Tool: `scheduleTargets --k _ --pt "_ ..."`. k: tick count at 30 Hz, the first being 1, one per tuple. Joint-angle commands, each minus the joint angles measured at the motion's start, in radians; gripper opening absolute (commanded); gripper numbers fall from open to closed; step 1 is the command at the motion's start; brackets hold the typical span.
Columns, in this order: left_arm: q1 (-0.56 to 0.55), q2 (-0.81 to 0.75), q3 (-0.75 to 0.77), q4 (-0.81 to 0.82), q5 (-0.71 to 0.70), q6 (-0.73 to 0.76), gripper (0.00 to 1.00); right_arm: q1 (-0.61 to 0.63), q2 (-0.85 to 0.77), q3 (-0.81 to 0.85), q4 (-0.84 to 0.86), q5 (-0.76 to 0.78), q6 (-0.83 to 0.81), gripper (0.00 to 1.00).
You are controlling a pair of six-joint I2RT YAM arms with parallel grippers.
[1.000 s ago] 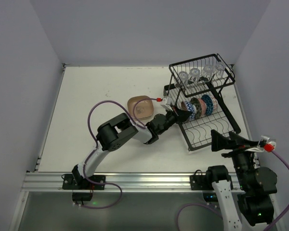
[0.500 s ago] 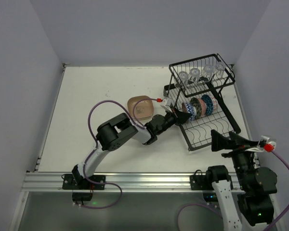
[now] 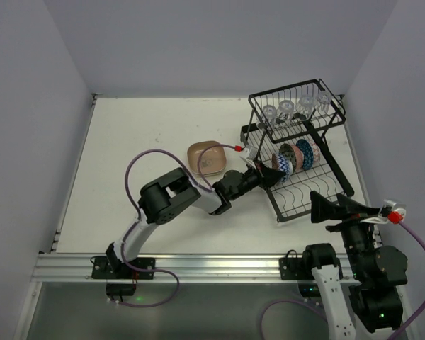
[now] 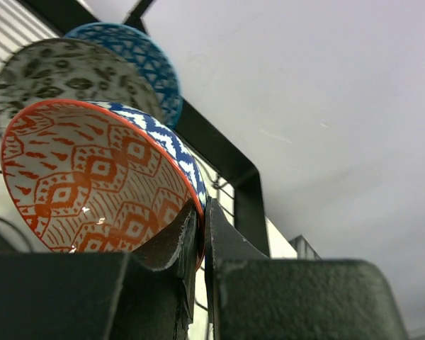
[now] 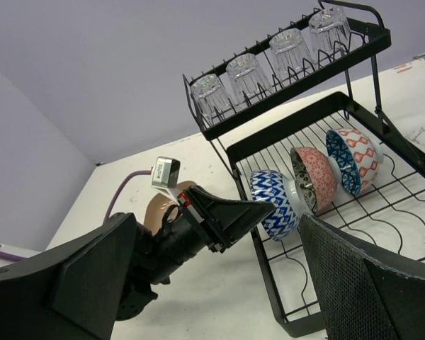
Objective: Unload the mixed dishes from the dish rack
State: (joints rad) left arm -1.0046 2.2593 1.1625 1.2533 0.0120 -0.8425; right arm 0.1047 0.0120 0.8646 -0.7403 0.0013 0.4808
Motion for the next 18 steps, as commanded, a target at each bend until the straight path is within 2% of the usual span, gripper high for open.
scheduleTargets --k 1,8,11,14,15,17,18 --pt "-0.011 -0.107 -0.014 0.252 0.032 0.057 0.00 0.004 -0.007 0.022 0.015 -0.003 -0.015 0.99" --pt "-0.040 -0.184 -0.064 0.233 0.014 0.106 0.00 0.003 -0.007 0.027 0.010 0.025 -0.016 0.99" --pt "-0.060 -0.262 -0.092 0.105 -0.045 0.146 0.00 0.003 -0.007 0.036 0.002 0.043 -0.024 0.99" --pt "-0.100 -0.378 -0.122 -0.101 -0.137 0.215 0.00 0.003 -0.007 0.047 -0.004 0.063 -0.030 0.99" --pt "-0.112 -0.442 -0.136 -0.244 -0.168 0.230 0.00 0.003 -0.007 0.050 -0.007 0.066 -0.031 0.99" --pt "-0.152 -0.509 -0.158 -0.389 -0.296 0.255 0.00 0.003 -0.006 0.053 -0.005 0.071 -0.037 0.99" --pt "-0.166 -0.573 -0.179 -0.523 -0.340 0.256 0.00 0.003 -0.007 0.054 -0.002 0.077 -0.038 0.99"
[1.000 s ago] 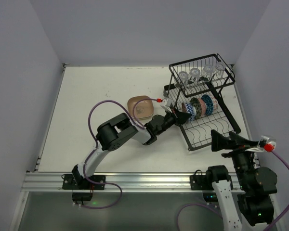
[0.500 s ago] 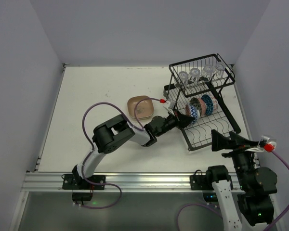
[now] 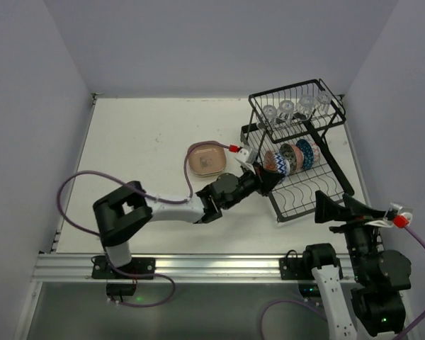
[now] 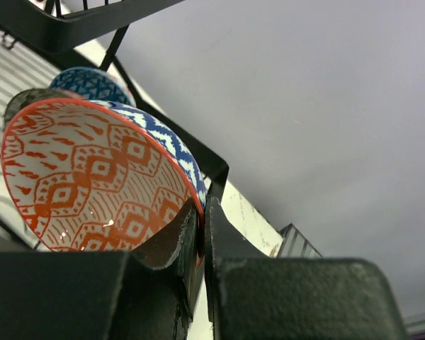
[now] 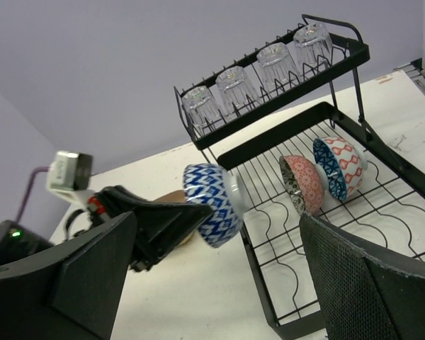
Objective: Unload the mixed dishes from the dish rack
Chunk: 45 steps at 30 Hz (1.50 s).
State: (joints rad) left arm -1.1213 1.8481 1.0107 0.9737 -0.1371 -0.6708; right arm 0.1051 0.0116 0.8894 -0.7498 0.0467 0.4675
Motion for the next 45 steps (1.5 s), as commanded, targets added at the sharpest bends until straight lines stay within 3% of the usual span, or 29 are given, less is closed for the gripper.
scheduleTargets --k 1,2,5,6,7,9,10,11,13,19,22,26,34,39,45 --pt "-0.070 -0.194 -0.034 -0.326 -0.243 0.080 0.00 0.002 -0.007 0.029 0.009 0.033 -0.026 0.99" --pt "-0.077 -0.225 -0.035 -0.408 -0.344 0.067 0.00 0.002 -0.007 0.031 0.015 0.036 -0.026 0.99" --pt "-0.068 -0.347 0.009 -0.929 -0.549 -0.061 0.00 0.002 -0.006 0.039 0.024 0.045 -0.032 0.99" --pt "-0.051 -0.363 0.025 -1.036 -0.582 -0.116 0.00 0.002 -0.002 0.042 0.027 0.045 -0.033 0.99" --pt "0.016 -0.377 0.055 -1.134 -0.594 -0.150 0.00 0.002 0.001 0.043 0.027 0.044 -0.035 0.99" --pt "0.140 -0.420 0.052 -1.281 -0.479 -0.196 0.00 0.004 0.013 0.054 0.029 0.039 -0.035 0.99" --pt "0.276 -0.435 0.039 -1.284 -0.399 -0.184 0.00 0.002 0.016 0.057 0.030 0.026 -0.035 0.99" --pt "0.329 -0.455 0.019 -1.303 -0.321 -0.179 0.00 0.002 0.017 0.059 0.039 0.019 -0.029 0.99" --pt "0.434 -0.458 0.029 -1.354 -0.323 -0.181 0.00 0.002 0.017 0.056 0.053 0.007 -0.020 0.99" --pt "0.630 -0.353 0.196 -1.524 -0.349 -0.132 0.00 0.002 0.034 0.092 0.043 -0.010 -0.024 0.99" --pt "0.718 -0.244 0.288 -1.587 -0.297 -0.084 0.00 0.002 0.033 0.098 0.038 -0.007 -0.027 0.99" --pt "0.742 -0.072 0.429 -1.719 -0.245 -0.044 0.00 0.002 0.031 0.100 0.038 -0.004 -0.029 0.99" --pt "0.739 0.097 0.638 -1.860 -0.272 0.011 0.00 0.002 0.037 0.102 0.027 0.002 -0.046 0.99" --pt "0.739 0.145 0.646 -1.897 -0.308 0.030 0.00 0.002 0.031 0.098 0.018 0.008 -0.055 0.99" --pt "0.739 0.180 0.638 -1.876 -0.280 0.053 0.20 0.002 0.030 0.085 0.018 0.012 -0.059 0.99"
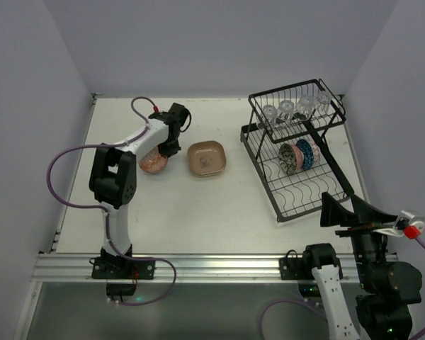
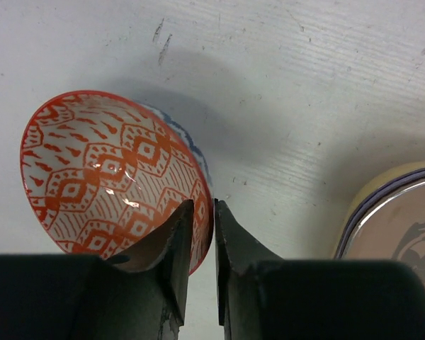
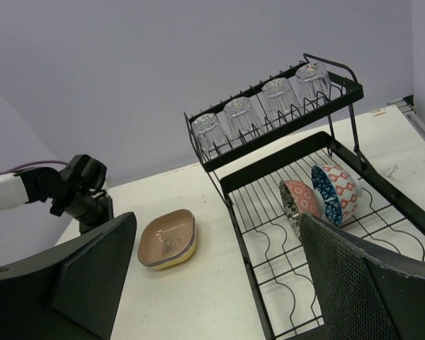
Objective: Unload the mixed dishes from the dish rack
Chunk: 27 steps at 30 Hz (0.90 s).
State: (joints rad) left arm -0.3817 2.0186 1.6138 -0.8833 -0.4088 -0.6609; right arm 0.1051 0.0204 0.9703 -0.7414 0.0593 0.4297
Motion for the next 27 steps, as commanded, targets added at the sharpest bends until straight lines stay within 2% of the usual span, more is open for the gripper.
scheduleTargets --k 1,3,4,6,12,15,16,17,21,23,27 --pt "0.000 0.012 0.031 -0.003 0.007 0.046 0.23 0.002 0.023 0.004 0.008 -0.001 -0.022 0.99" --pt "0.000 0.015 0.026 0.006 0.018 0.050 0.27 0.001 0.024 0.005 0.008 -0.003 -0.025 0.99" --pt "0.000 0.015 0.026 0.009 0.019 0.052 0.34 0.004 0.026 0.007 0.008 -0.003 -0.023 0.99" --pt "-0.002 0.011 0.035 0.001 0.024 0.050 0.39 0.004 0.029 0.013 0.008 -0.001 -0.025 0.99" --pt "-0.046 -0.144 0.032 0.033 -0.005 0.043 0.61 0.002 0.041 0.008 0.016 -0.001 -0.020 0.99" --pt "-0.133 -0.254 0.020 0.067 -0.062 0.020 0.81 0.002 0.052 0.013 0.019 -0.003 -0.026 0.99" --pt "-0.172 -0.318 -0.024 0.140 -0.088 0.018 0.93 0.002 0.053 0.013 0.022 -0.006 -0.031 0.99" --pt "-0.256 -0.351 -0.058 0.196 -0.090 0.023 1.00 0.002 0.052 0.011 0.023 -0.007 -0.035 0.99" --pt "-0.455 -0.470 -0.210 0.485 -0.059 0.000 1.00 0.002 0.024 -0.008 0.040 0.000 -0.046 0.99" --pt "-0.567 -0.491 -0.280 0.596 -0.042 -0.011 1.00 0.002 0.026 -0.008 0.040 0.016 -0.049 0.99" --pt "-0.712 -0.469 -0.336 0.856 -0.039 -0.016 1.00 0.002 0.049 -0.007 0.033 0.020 -0.049 0.99"
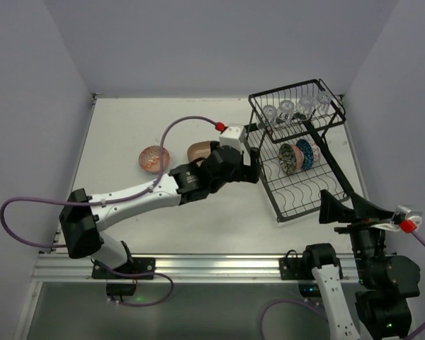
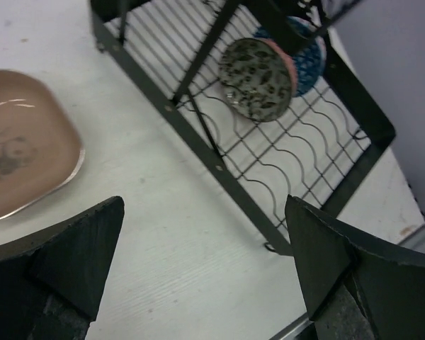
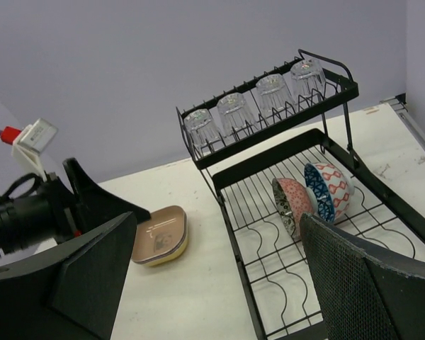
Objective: Unload the mixed dishes from the dish rack
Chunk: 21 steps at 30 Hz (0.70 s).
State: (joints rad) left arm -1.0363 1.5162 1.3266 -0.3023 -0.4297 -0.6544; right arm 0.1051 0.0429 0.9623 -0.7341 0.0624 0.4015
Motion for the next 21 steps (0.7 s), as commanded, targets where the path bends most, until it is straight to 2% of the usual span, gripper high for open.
scheduleTargets --k 1,4,10,14,16,19,21 --pt "-0.080 0.044 -0.059 0.334 -0.020 -0.011 1.00 0.002 0.035 0.003 0.024 0.016 -0.020 0.99" --pt "-0.149 0.090 -0.081 0.469 -0.008 -0.011 1.00 0.002 0.041 0.015 0.015 0.022 -0.015 0.99" --pt "-0.182 0.182 -0.121 0.756 0.052 0.042 1.00 0.002 0.032 0.016 0.001 0.040 -0.016 0.99" --pt "-0.182 0.306 -0.054 0.807 0.074 0.056 1.00 0.002 0.038 0.023 -0.002 0.030 -0.012 0.99" --pt "-0.180 0.357 0.004 0.836 0.069 0.062 0.97 0.002 0.038 0.026 -0.001 0.043 -0.012 0.99" --pt "-0.180 0.461 0.100 0.790 0.034 0.079 0.93 0.002 0.026 0.039 -0.002 0.068 -0.012 0.99" --pt "-0.179 0.527 0.170 0.784 0.026 0.097 0.86 0.002 0.018 0.056 -0.005 0.077 -0.018 0.99"
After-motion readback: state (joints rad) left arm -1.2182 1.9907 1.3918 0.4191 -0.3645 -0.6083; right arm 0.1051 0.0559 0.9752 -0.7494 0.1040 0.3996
